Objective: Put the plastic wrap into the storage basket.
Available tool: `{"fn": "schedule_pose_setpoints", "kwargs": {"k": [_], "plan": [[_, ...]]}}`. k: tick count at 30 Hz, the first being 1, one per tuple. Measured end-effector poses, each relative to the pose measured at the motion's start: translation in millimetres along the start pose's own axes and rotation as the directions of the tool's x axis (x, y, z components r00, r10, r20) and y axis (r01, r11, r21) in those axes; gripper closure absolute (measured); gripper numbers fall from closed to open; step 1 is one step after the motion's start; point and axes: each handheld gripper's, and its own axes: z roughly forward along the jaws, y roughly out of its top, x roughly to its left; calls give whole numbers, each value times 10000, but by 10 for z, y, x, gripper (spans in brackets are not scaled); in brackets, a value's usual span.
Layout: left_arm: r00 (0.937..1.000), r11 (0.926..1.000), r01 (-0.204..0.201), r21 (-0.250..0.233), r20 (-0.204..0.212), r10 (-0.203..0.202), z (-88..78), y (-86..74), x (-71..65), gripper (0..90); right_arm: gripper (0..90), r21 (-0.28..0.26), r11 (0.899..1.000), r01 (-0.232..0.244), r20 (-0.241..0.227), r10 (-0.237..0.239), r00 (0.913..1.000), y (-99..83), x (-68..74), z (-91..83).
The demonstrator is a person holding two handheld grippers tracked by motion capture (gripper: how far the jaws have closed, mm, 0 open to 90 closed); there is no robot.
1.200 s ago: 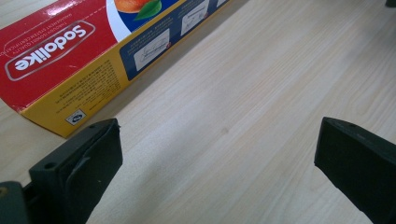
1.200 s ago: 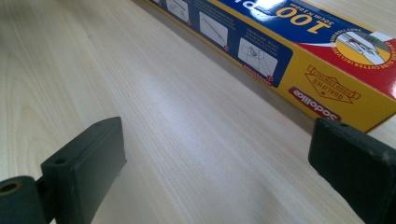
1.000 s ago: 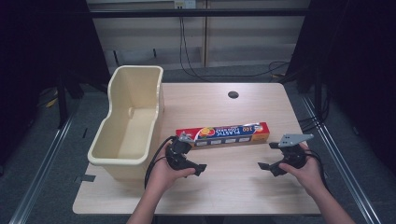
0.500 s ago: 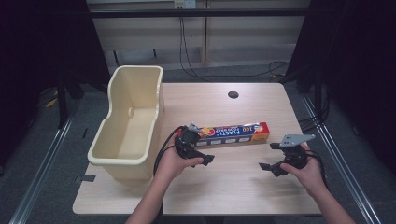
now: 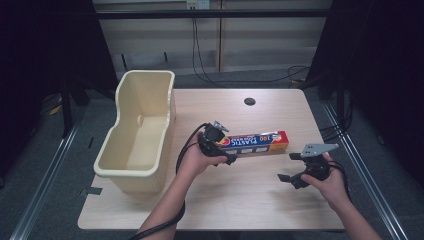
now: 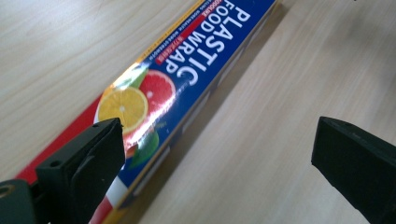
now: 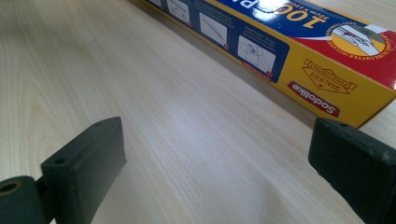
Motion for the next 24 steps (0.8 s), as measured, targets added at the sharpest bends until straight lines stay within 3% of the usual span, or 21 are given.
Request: {"fn": "schedule_pose_setpoints", "kwargs": {"k": [8, 14, 21, 24], "plan": [[10000, 10000, -15, 35, -56, 16, 192, 172, 88, 23, 39, -37, 10000, -39, -93, 39, 9999, 1, 1, -2], [9999, 10000, -11, -34, 163, 12, 294, 224, 144, 23, 39, -123, 9999, -111, -180, 109, 9998, -1, -12, -19], [10000, 9999, -64, -115, 65, 65, 409, 292, 189, 24, 40, -94, 9999, -82, -243, 79, 9997, -3, -6, -5], [9999, 9999, -139, 65, 101, 139, 470, 325, 214, 24, 41, -98, 9999, -82, -255, 80, 9996, -3, -13, -8]]}}
